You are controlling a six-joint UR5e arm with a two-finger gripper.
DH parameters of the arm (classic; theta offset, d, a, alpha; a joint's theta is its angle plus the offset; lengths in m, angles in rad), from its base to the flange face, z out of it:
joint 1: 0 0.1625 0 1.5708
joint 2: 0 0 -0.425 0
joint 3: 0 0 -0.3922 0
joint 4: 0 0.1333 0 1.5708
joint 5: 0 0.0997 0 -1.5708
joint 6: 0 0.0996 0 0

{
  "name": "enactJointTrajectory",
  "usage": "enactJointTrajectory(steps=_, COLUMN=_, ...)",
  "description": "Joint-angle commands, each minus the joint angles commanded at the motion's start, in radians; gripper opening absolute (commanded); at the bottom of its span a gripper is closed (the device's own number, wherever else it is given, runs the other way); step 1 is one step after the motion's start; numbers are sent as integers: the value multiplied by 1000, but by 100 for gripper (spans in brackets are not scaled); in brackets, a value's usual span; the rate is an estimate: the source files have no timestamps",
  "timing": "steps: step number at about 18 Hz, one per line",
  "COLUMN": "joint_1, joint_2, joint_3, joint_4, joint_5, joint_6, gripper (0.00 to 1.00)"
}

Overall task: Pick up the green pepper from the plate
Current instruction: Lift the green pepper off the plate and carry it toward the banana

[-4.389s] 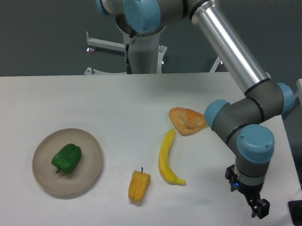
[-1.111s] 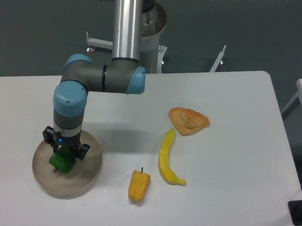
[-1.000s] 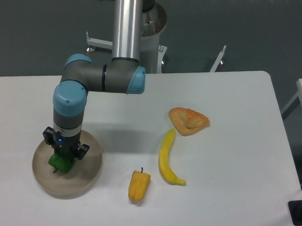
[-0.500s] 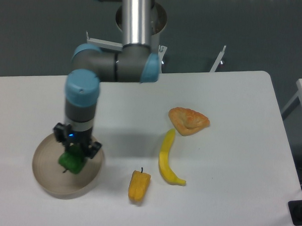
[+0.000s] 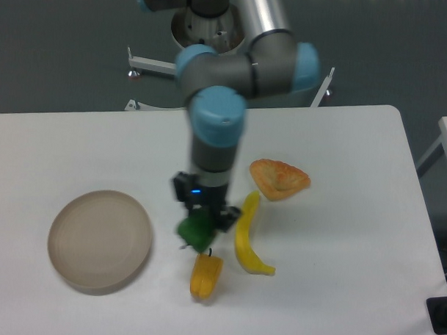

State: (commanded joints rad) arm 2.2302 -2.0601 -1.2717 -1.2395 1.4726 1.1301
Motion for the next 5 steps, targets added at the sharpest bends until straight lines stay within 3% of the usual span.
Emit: enactJointTrajectory(steps=5, joint_1=35, joint_2=-5, joint_3=3, joint_4=12, joint_5=2, joint_6=50, gripper=32)
